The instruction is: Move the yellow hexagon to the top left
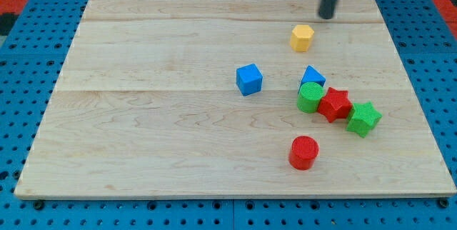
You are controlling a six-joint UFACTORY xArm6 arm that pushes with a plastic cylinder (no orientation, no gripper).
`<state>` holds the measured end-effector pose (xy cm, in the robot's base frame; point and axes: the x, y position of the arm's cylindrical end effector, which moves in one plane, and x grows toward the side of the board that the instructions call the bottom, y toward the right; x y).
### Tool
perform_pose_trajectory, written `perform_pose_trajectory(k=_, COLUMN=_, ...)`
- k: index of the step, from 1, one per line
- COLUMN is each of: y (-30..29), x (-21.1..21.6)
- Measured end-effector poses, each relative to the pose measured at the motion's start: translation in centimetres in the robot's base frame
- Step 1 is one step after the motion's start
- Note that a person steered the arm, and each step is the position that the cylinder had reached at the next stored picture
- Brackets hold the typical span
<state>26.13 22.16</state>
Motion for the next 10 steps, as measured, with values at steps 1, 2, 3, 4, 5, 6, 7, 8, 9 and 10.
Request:
perform_pose_trajectory(k=1, y=6.2, x=1.8)
perform_pose_trajectory(k=2, y=8.5, x=3.3)
perform_pose_trajectory(k=3, y=1.5, x=4.8)
perform_pose_trajectory(k=4, y=-1.4, x=5.8)
perform_pose_trajectory(k=5, y=-8.1, x=6.1)
perform_pose_trajectory(k=6, y=-18.7, x=6.1)
perform_pose_trajectory(k=7, y=-17.9, x=6.1)
perform_pose_trajectory(k=8, y=-14.2, x=7.2)
perform_pose_trajectory(k=9, y=-19.4, x=11.3)
perform_pose_trajectory(k=10, y=-25.8, x=10.4)
